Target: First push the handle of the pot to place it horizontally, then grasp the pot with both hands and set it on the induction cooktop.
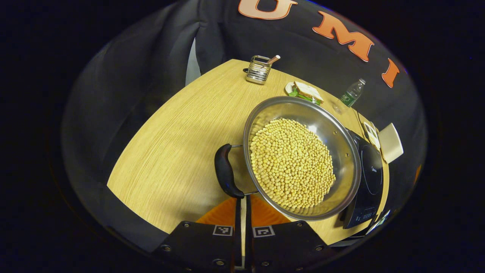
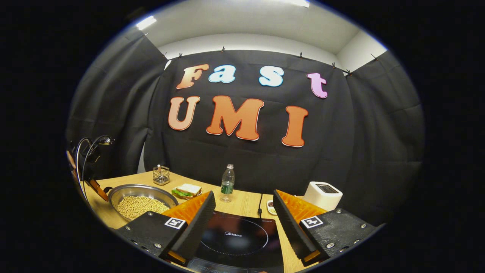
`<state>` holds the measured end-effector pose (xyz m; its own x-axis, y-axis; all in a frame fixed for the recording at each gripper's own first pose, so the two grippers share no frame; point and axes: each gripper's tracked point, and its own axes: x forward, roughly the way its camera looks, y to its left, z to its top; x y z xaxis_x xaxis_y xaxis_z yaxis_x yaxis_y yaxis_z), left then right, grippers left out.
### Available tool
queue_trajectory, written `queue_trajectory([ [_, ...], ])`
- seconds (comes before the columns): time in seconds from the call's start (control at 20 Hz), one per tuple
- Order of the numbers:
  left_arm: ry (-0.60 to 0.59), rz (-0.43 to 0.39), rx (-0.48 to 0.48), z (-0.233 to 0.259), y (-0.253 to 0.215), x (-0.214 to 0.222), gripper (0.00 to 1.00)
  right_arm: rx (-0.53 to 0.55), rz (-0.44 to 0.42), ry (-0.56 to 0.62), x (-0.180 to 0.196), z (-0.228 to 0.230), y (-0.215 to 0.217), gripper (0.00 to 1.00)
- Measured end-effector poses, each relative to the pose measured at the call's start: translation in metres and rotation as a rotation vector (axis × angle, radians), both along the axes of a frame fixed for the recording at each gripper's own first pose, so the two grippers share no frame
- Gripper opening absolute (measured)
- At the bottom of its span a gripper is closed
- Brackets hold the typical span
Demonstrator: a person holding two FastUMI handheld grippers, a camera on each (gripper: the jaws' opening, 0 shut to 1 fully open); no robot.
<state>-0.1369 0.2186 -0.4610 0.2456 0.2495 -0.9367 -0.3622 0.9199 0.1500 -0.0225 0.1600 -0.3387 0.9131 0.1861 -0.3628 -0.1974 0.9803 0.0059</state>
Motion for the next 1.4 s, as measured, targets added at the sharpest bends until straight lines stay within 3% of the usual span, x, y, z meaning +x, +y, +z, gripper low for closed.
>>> queue_trajectory([
  [0.35, -0.023, -0.075, 0.087, 0.003, 0.021, 0.013, 0.05, 0.047, 0.047, 0.100, -0.007, -0.032, 0.029, 0.95],
  [0.6, -0.068, -0.171, 0.216, 0.010, 0.035, 0.028, 0.05, 0.054, 0.094, 0.163, -0.016, -0.053, 0.057, 0.95],
  [1.4, -0.208, -0.254, 0.246, 0.029, 0.054, 0.053, 0.05, 0.180, 0.187, 0.388, -0.033, -0.096, 0.147, 0.95],
])
